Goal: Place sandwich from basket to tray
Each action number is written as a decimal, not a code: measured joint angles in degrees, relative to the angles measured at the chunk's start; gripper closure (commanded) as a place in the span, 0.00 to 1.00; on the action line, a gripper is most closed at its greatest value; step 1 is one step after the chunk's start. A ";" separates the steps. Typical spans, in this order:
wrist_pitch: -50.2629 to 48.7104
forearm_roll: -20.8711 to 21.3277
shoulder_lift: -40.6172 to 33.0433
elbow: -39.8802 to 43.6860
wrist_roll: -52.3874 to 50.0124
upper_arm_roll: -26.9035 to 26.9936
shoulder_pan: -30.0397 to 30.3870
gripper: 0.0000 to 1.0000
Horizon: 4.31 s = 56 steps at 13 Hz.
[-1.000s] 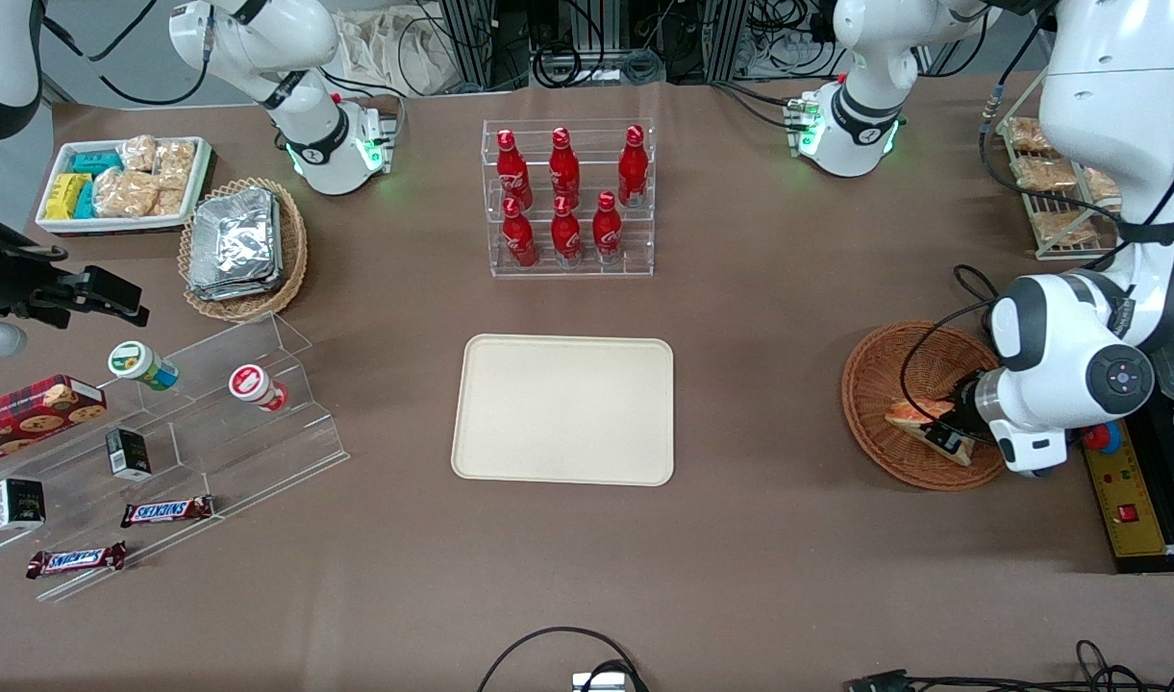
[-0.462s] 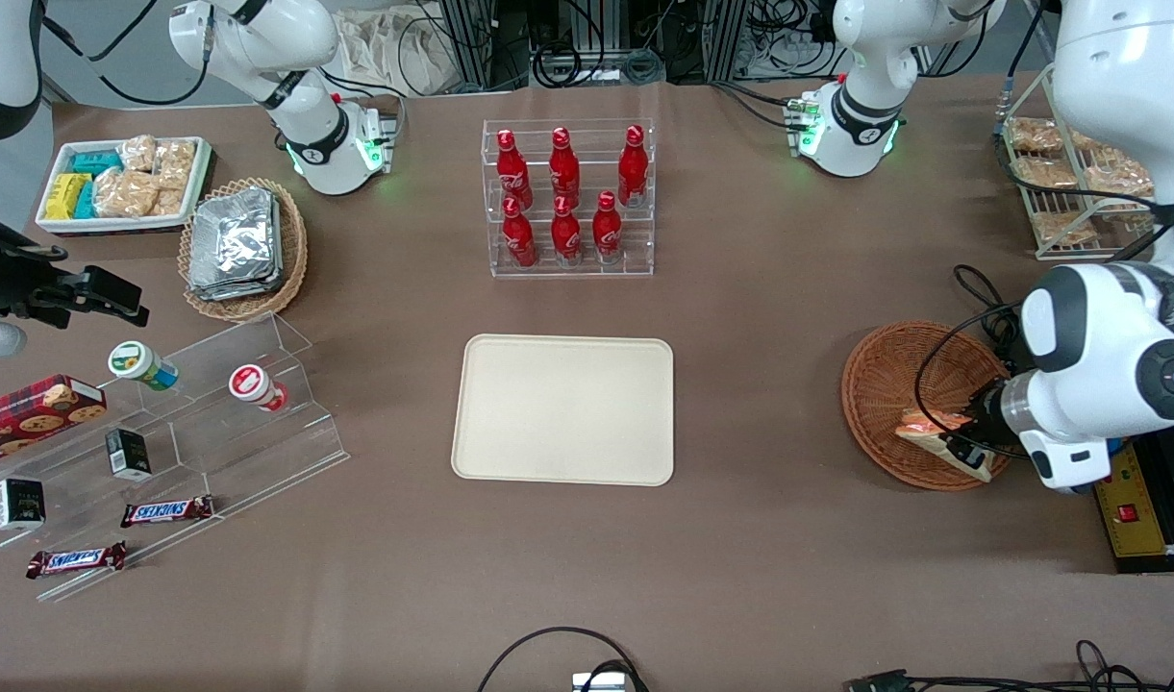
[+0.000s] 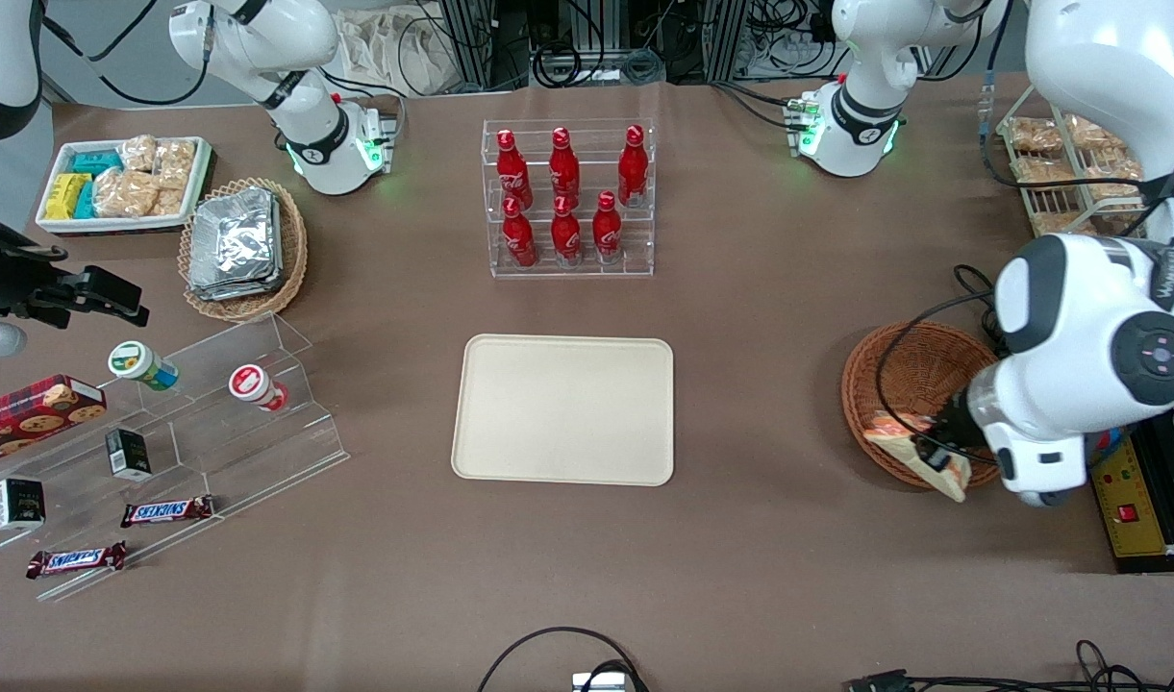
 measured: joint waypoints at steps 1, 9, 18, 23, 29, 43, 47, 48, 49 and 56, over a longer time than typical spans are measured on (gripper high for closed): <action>-0.03 0.00 0.01 0.07 1.38 -0.04 -1.41 1.00; -0.20 0.01 3.70 3.47 11.35 -0.22 -12.32 1.00; -0.17 1.11 11.05 8.05 15.49 -0.22 -19.57 1.00; 3.78 1.10 15.00 8.57 15.87 -1.06 -24.17 1.00; 10.19 1.36 20.98 8.57 18.09 -1.28 -29.33 1.00; -6.48 1.70 6.81 7.37 14.71 0.40 -22.05 0.00; -1.02 2.11 -6.42 -12.12 21.23 0.42 -17.85 0.00; -0.47 2.13 -10.30 -16.86 24.38 0.45 -16.11 0.00; -0.53 2.13 -13.93 -20.51 27.77 0.52 -13.80 0.00; -9.32 1.32 -17.99 -11.23 38.39 0.95 4.00 0.00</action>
